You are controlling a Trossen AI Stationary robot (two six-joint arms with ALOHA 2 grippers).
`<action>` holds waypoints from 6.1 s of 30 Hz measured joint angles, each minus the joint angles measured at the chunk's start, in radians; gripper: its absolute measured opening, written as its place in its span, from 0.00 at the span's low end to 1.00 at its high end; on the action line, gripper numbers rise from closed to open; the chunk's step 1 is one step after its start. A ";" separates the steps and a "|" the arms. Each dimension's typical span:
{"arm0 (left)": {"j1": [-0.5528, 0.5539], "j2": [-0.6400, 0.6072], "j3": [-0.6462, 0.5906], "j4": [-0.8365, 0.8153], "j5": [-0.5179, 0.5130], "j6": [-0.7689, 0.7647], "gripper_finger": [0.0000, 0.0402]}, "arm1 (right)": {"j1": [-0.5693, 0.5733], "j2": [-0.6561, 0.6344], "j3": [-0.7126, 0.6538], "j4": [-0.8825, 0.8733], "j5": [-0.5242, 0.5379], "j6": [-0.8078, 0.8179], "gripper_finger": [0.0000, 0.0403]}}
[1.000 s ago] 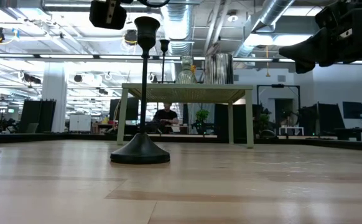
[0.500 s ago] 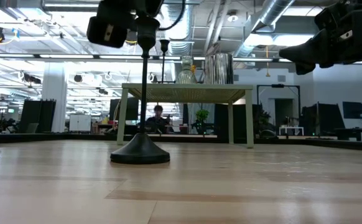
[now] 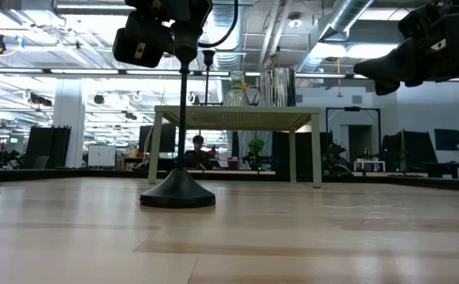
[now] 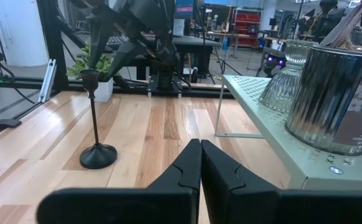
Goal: Pick & Place candle stick holders
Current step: Put the black holder on the shelf aligned with the other black holder, then return to Home Position
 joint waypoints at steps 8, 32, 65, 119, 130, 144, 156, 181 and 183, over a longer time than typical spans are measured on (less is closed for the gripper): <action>0.000 0.021 -0.001 0.001 -0.006 0.000 0.34 | 0.000 0.000 0.000 -0.003 0.000 0.000 0.00; -0.013 0.019 0.000 0.034 -0.056 0.024 0.02 | 0.000 0.000 0.000 -0.003 0.000 0.000 0.00; 0.128 -0.197 0.520 -0.403 -0.451 0.106 0.00 | 0.000 0.000 0.000 -0.003 0.000 0.001 0.00; 0.657 -0.034 0.544 -0.447 -0.069 0.329 0.01 | 0.000 0.000 0.000 -0.003 0.000 0.008 0.00; 0.657 -0.034 0.543 -0.452 -0.022 0.329 0.01 | 0.000 0.000 0.000 -0.003 0.000 0.007 0.00; 0.657 -0.036 0.602 -0.438 -0.024 0.340 0.01 | 0.000 0.000 0.000 -0.003 0.000 0.007 0.00; 0.649 -0.040 0.602 -0.437 -0.024 0.395 0.01 | 0.000 0.000 0.000 -0.004 0.000 0.007 0.00; 0.232 -0.166 0.293 -0.424 -0.739 0.567 0.01 | 0.000 0.000 0.000 -0.004 0.000 0.008 0.00; 0.190 -0.168 0.263 -0.420 -0.808 0.582 0.01 | 0.000 0.000 0.000 -0.003 0.000 0.007 0.00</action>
